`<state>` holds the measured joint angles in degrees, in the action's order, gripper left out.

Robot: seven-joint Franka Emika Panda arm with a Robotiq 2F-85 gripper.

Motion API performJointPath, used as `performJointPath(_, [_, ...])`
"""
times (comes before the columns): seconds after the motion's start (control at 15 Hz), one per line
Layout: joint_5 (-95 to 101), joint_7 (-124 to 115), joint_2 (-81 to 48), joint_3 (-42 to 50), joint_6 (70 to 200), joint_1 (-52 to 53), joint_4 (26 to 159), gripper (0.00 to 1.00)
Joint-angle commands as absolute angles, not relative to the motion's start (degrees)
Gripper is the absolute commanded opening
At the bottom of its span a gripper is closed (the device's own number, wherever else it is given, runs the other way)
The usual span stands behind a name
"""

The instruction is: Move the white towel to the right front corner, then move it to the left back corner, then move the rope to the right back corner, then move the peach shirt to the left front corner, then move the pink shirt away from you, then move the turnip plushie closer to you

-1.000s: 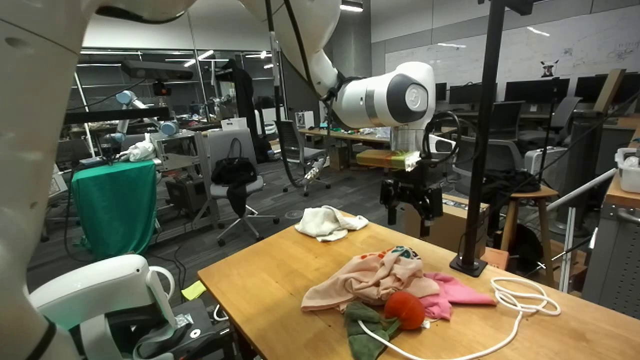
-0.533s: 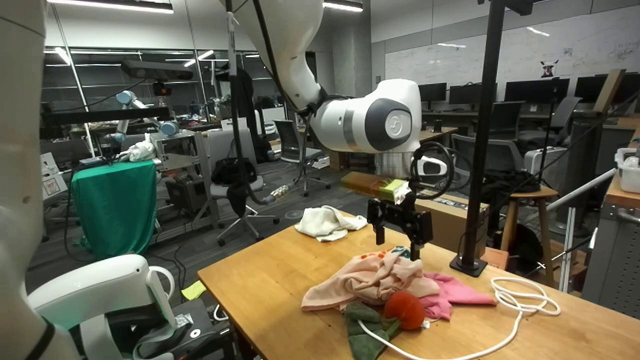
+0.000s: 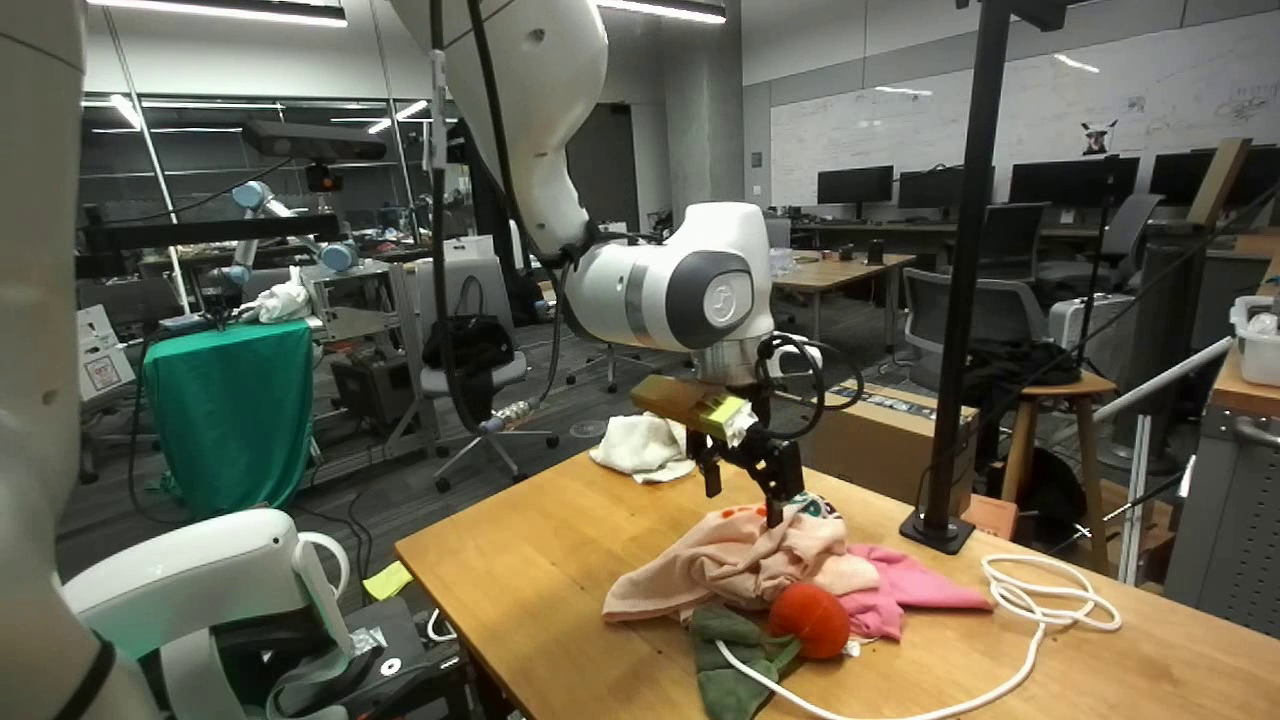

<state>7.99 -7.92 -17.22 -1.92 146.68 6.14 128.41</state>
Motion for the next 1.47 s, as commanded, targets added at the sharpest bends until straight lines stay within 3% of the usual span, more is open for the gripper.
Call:
performJointPath(0.0, [9.28, -12.55, -16.68, -1.41, 152.98, 8.61, 131.82, 1.00])
performJointPath(0.27, [13.10, -20.36, -18.18, 1.14, 159.03, 12.62, 132.97, 1.00])
performJointPath(0.8, [31.38, -42.47, -23.94, 15.05, 163.34, 25.83, 130.30, 1.00])
performJointPath(1.4, [35.14, -50.52, -27.37, 18.71, 164.05, 31.16, 127.37, 1.00])
